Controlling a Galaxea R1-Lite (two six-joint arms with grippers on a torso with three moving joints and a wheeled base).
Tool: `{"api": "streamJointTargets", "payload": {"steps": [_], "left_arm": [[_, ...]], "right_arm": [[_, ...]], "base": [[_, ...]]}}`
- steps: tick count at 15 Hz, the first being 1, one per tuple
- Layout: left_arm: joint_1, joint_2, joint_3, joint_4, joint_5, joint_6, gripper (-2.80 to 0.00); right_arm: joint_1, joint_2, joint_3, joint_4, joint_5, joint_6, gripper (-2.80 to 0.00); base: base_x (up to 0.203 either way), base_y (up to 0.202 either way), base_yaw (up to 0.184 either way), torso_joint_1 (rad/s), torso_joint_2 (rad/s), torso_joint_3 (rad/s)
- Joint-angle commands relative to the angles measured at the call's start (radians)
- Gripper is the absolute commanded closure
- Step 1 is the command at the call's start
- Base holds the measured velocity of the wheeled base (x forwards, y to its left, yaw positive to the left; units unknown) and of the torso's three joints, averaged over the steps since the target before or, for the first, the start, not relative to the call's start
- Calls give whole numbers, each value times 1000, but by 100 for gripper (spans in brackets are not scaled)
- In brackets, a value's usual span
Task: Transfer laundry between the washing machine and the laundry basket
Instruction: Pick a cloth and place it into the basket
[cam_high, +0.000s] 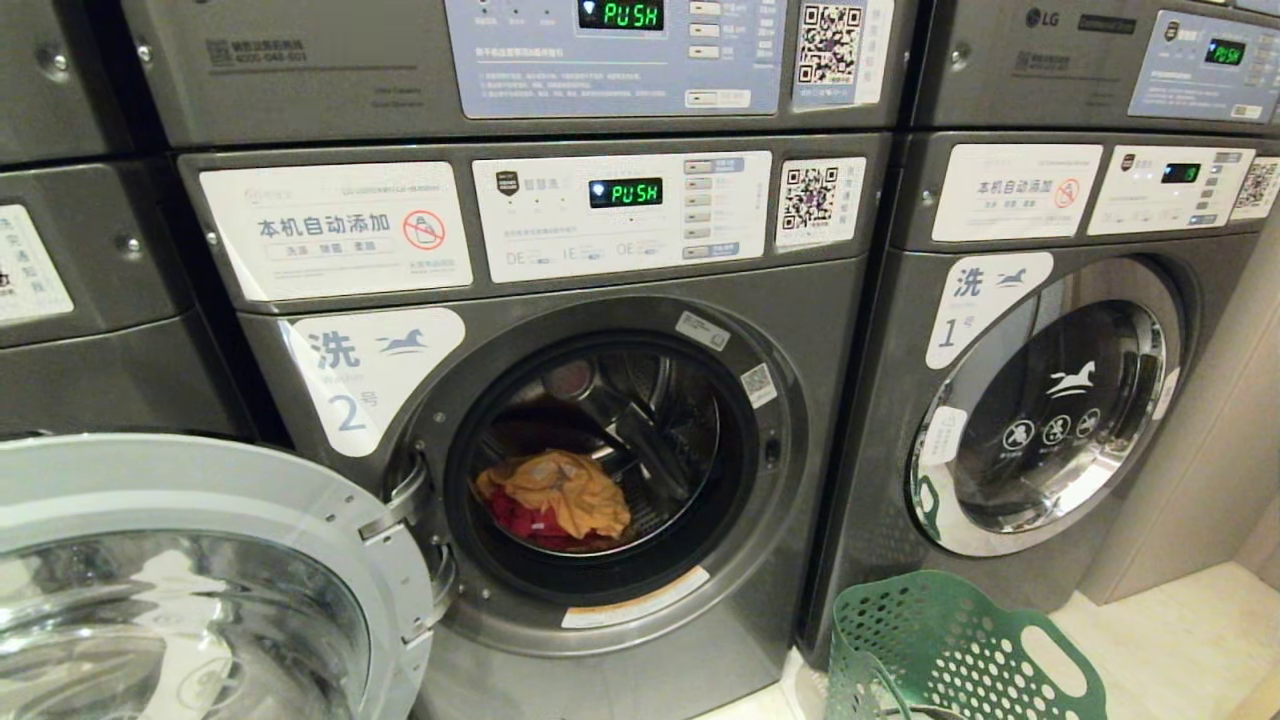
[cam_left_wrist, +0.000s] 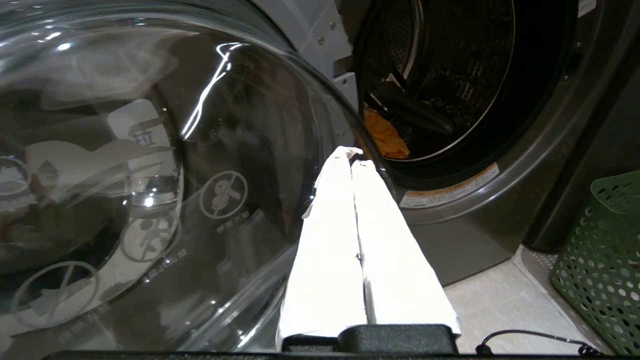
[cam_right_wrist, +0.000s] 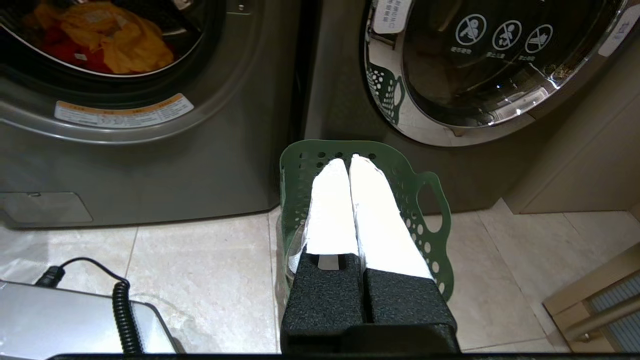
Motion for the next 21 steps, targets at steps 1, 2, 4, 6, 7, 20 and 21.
{"api": "streamJointTargets", "payload": {"steps": [1, 2, 4, 6, 7, 20, 21], "left_arm": [[-1, 1, 0, 0, 0, -2, 0], [-1, 1, 0, 0, 1, -1, 0], [-1, 1, 0, 0, 1, -4, 0], [-1, 1, 0, 1, -2, 4, 0], [-1, 1, 0, 1, -2, 2, 0], [-1, 1, 0, 1, -8, 39, 0], [-1, 1, 0, 1, -8, 39, 0]], "right_arm": [[0, 0, 0, 0, 1, -2, 0], [0, 2, 0, 0, 1, -2, 0], [0, 3, 0, 0, 1, -2, 0], [-1, 3, -1, 0, 1, -2, 0], [0, 3, 0, 0, 1, -2, 0], [-1, 9, -1, 0, 1, -2, 0], [-1, 9, -1, 0, 1, -2, 0]], "base": [[-1, 145, 0, 2, 2, 7], [0, 183, 0, -2, 2, 2], [0, 198, 2, -1, 0, 3], [0, 183, -2, 3, 6, 5], [0, 136, -2, 3, 0, 7], [0, -7, 1, 0, 1, 0], [-1, -175, 7, 5, -3, 2]]}}
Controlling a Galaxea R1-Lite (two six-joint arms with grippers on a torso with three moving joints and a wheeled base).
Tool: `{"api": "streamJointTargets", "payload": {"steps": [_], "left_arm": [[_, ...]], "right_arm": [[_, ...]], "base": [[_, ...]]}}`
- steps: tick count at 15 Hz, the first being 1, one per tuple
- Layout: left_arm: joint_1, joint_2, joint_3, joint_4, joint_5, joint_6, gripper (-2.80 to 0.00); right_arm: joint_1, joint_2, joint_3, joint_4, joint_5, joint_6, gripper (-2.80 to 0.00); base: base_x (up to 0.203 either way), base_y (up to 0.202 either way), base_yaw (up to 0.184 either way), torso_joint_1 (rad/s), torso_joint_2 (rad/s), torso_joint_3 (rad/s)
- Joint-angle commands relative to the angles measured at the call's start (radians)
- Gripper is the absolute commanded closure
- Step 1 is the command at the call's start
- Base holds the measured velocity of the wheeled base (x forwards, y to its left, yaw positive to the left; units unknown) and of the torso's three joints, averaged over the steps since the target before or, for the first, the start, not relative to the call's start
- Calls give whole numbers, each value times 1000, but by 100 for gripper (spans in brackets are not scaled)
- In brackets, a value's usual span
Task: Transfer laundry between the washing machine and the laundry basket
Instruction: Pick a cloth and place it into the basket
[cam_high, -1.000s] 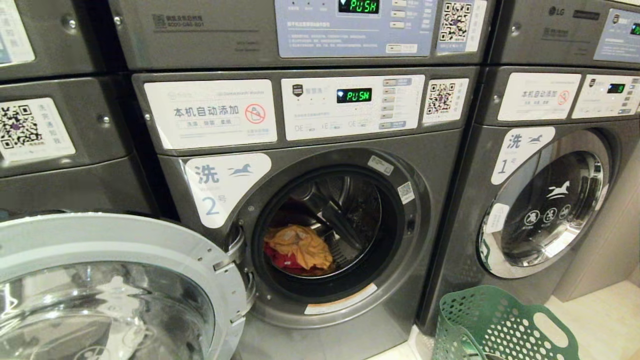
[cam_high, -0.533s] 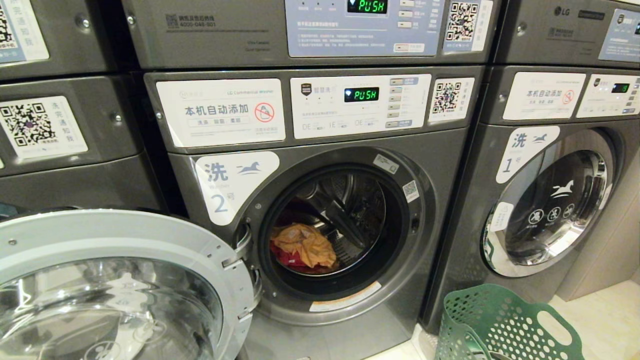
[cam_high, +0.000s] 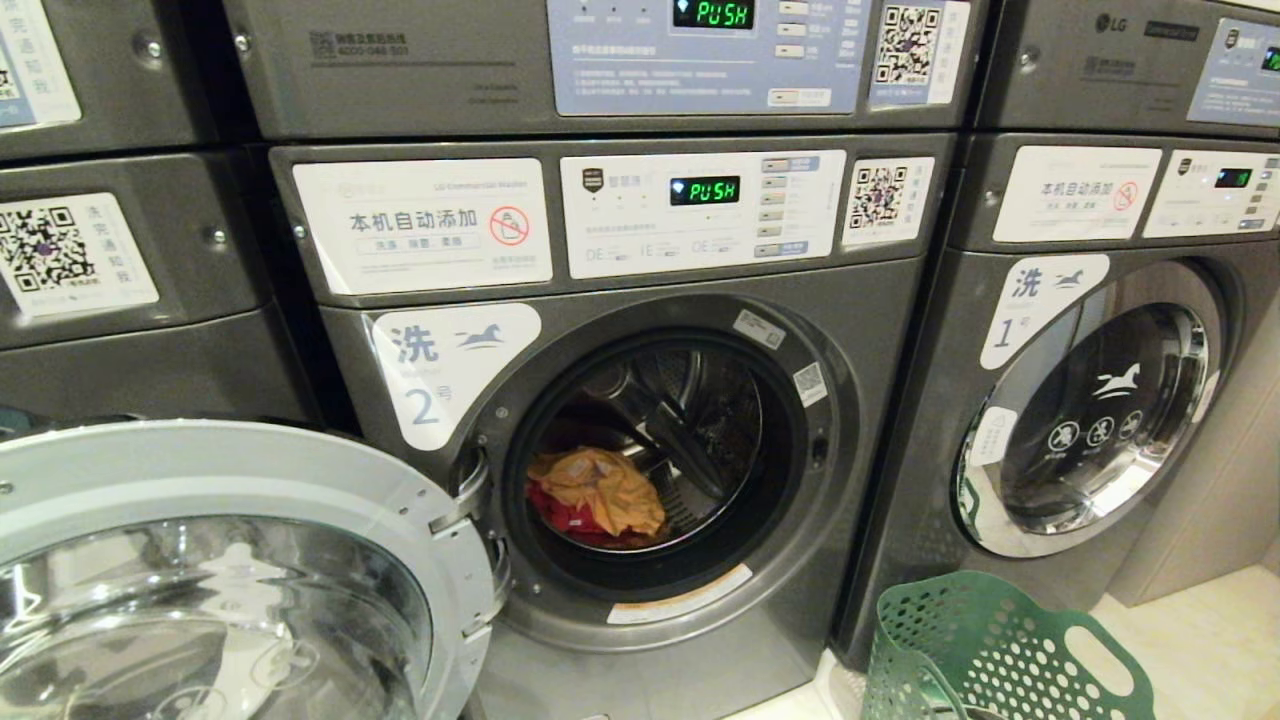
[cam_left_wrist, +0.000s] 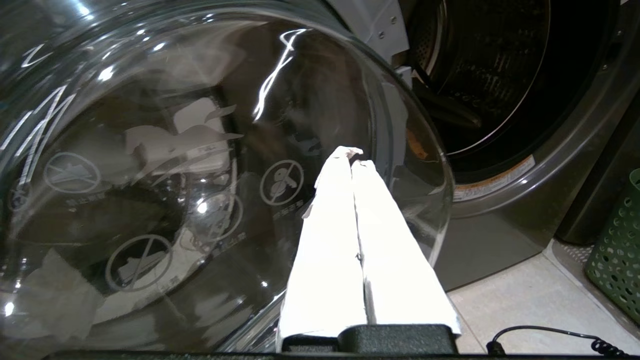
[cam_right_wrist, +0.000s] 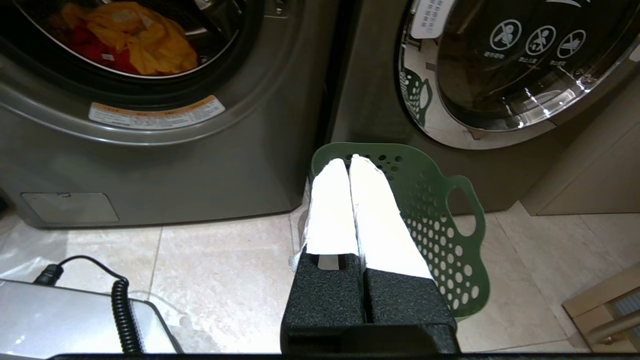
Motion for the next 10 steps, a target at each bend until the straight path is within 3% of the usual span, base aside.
{"api": "streamJointTargets", "payload": {"steps": [1, 8, 10], "left_arm": [[0, 1, 0, 0, 0, -1, 0], [0, 1, 0, 2, 0, -3, 0], [0, 1, 0, 0, 5, -16, 0]], "right_arm": [[0, 3, 0, 0, 1, -1, 0], [0, -1, 0, 0, 0, 0, 0], [0, -3, 0, 0, 0, 0, 0]], "base": [[0, -194, 6, 1, 7, 11], [0, -191, 2, 4, 4, 4], [0, -82, 2, 3, 0, 1]]}}
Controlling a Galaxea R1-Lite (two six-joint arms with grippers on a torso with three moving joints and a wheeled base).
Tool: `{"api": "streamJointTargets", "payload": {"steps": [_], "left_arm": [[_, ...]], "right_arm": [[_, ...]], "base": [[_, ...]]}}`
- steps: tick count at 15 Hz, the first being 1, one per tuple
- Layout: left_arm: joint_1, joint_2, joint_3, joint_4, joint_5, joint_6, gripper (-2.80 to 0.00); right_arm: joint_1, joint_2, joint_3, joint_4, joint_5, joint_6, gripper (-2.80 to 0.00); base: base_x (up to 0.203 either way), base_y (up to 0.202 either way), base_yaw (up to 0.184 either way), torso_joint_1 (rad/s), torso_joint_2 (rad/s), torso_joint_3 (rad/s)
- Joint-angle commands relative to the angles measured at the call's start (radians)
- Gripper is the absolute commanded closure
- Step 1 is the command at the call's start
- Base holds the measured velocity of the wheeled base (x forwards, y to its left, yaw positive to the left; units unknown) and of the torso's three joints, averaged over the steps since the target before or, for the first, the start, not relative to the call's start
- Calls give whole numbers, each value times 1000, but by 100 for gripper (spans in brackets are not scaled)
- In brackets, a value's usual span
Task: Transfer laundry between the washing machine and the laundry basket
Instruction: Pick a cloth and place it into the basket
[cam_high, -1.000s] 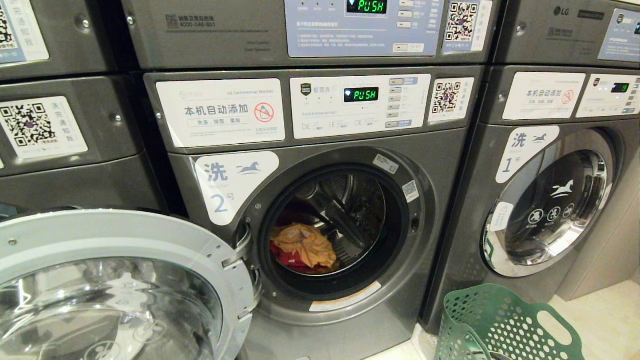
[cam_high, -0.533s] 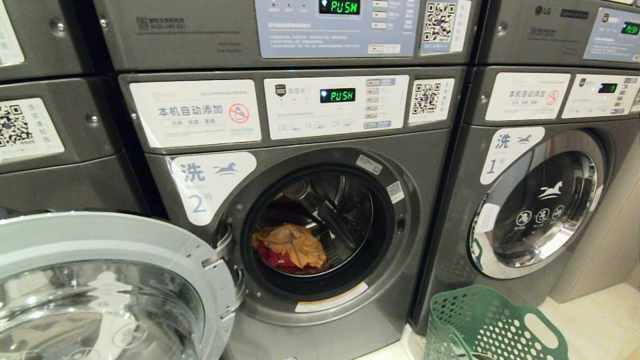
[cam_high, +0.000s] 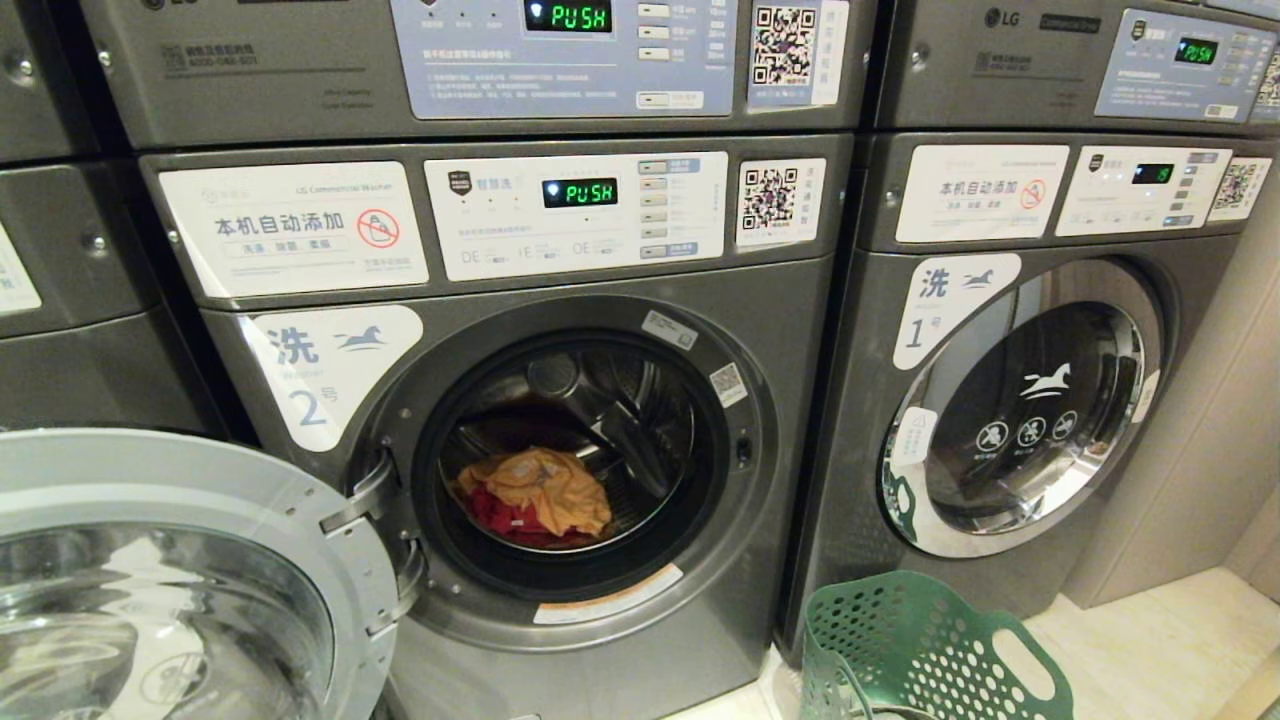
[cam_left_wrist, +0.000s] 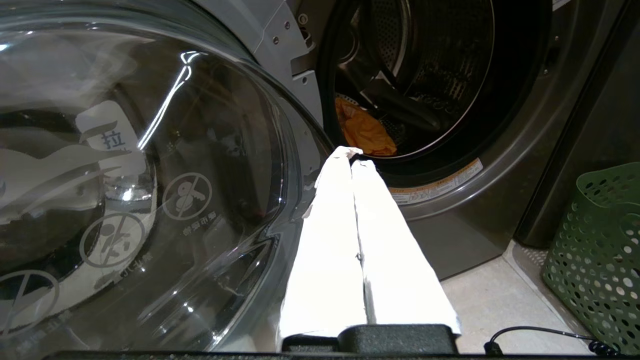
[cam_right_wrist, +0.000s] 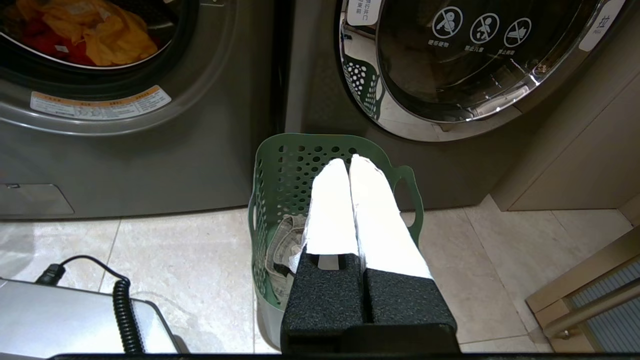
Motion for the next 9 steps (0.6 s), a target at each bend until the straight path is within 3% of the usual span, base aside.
{"api": "streamJointTargets", "payload": {"steps": [1, 9], "left_arm": [[0, 1, 0, -1, 3, -10, 0], [0, 1, 0, -2, 3, -10, 0]], "right_arm": [[0, 0, 0, 0, 1, -3, 0], [0, -30, 2, -1, 1, -6, 0]], "base": [[0, 0, 0, 0, 0, 0], [0, 0, 0, 0, 0, 0]]}}
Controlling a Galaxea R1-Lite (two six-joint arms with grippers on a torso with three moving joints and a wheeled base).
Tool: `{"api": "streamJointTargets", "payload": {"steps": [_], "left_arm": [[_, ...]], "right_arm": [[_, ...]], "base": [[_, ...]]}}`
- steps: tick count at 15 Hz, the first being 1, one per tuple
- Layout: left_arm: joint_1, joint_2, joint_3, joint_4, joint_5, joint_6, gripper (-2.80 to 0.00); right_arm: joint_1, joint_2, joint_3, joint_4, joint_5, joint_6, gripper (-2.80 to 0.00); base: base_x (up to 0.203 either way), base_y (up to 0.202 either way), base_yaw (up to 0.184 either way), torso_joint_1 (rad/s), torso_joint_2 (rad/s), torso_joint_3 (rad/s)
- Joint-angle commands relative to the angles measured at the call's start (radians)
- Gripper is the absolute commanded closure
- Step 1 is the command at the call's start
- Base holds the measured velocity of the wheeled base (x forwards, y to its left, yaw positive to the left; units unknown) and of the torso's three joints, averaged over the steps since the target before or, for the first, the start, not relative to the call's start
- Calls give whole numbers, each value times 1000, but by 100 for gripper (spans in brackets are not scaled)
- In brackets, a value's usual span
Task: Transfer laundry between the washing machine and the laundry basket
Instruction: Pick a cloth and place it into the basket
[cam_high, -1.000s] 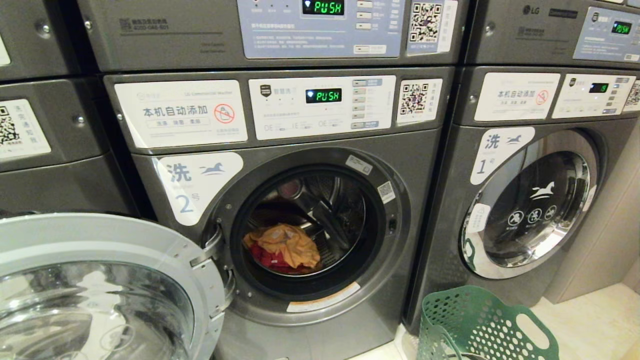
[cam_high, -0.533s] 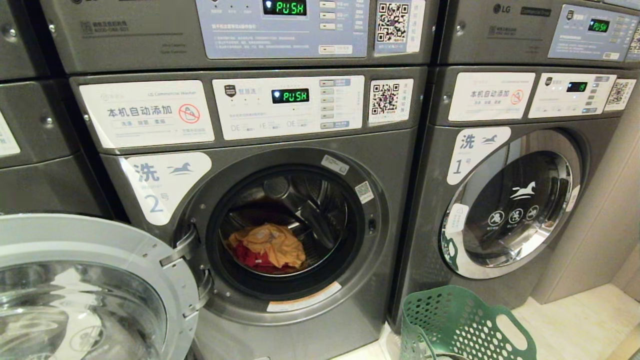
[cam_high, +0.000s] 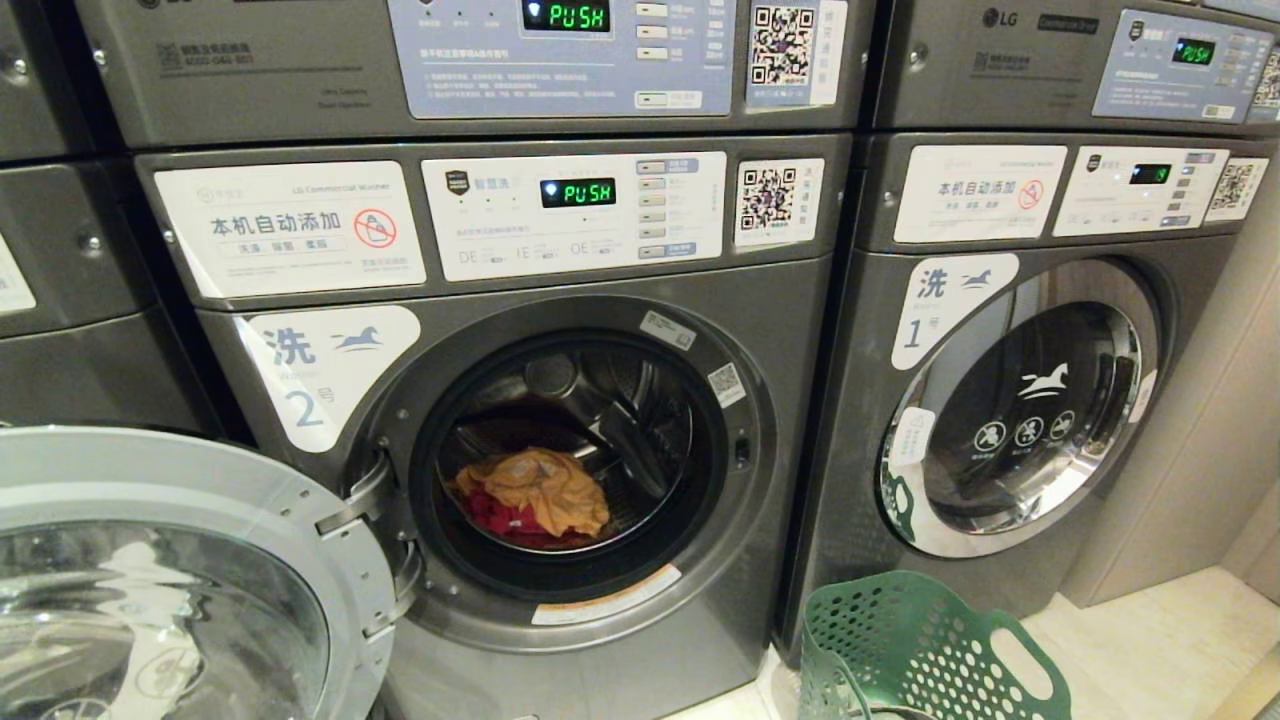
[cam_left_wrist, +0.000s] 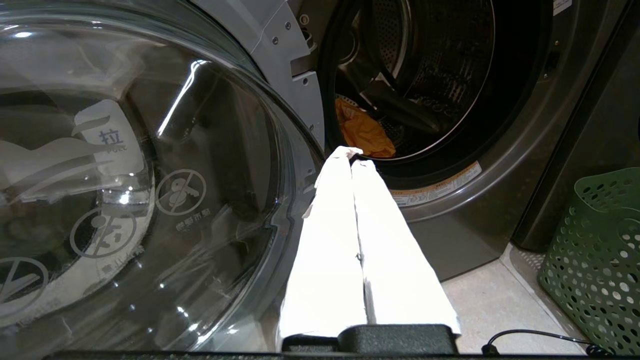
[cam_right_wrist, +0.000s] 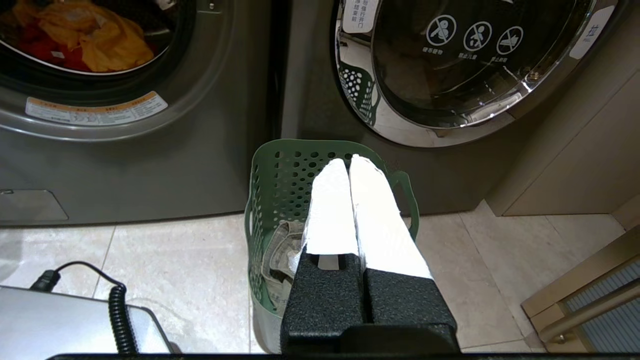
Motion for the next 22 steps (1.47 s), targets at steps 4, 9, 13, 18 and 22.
{"api": "streamJointTargets", "payload": {"steps": [4, 9, 13, 18, 22], "left_arm": [[0, 1, 0, 0, -1, -1, 0], [0, 1, 0, 0, 0, -9, 0], [0, 1, 0, 0, 0, -14, 0], [0, 1, 0, 0, 0, -14, 0], [0, 1, 0, 0, -1, -11, 0]], "right_arm": [[-1, -14, 0, 0, 1, -2, 0], [-1, -14, 0, 0, 1, -4, 0], [-1, -14, 0, 0, 1, -4, 0], [-1, -14, 0, 0, 1, -4, 0], [-1, -17, 0, 0, 1, -4, 0]], "base": [[0, 0, 0, 0, 0, 0], [-1, -6, 107, 1, 0, 4], [0, -8, 179, 4, 2, 1], [1, -10, 175, 2, 1, 3], [2, -7, 175, 1, 1, 4]]}}
